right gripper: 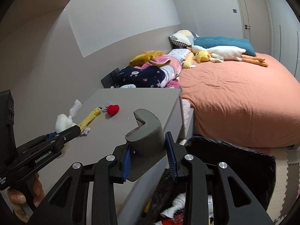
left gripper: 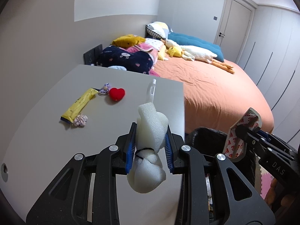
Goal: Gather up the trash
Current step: 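Carry the foam plush and red-white box over the black bin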
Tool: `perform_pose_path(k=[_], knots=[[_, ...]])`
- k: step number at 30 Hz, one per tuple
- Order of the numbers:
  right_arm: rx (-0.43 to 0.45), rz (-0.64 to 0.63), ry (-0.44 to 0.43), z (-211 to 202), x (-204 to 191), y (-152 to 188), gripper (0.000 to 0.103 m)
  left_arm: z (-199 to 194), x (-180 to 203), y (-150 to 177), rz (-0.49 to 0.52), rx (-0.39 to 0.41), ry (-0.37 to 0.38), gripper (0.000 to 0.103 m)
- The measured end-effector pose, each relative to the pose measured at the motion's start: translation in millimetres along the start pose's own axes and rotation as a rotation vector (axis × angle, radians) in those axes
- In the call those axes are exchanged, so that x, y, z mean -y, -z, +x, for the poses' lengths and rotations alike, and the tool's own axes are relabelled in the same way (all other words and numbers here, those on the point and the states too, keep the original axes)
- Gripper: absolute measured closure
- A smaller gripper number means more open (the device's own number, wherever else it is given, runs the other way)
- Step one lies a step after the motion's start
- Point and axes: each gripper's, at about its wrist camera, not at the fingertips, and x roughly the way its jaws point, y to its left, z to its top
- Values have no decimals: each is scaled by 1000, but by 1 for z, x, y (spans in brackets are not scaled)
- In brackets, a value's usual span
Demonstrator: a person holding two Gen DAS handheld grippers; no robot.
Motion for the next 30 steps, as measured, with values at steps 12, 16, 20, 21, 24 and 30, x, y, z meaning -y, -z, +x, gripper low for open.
perform_pose_path(k=[12, 16, 20, 21, 24, 30], knots=[[44, 20, 38, -44, 32, 18, 68, -14, 48, 15, 55, 8, 47, 76], [56, 33, 54, -56, 47, 24, 68, -16, 67, 22, 80, 9, 62, 76], [71, 52, 77, -68, 63, 29, 68, -18, 86, 26, 107, 14, 78, 76], [74, 56, 81, -70, 67, 30, 68, -18, 93, 27, 118, 14, 84, 76], [85, 76, 101, -80, 82, 33, 68, -18, 107, 28, 137, 14, 96, 76], [101, 102, 142, -97, 107, 37, 68, -15, 136, 31, 174, 6, 126, 76]])
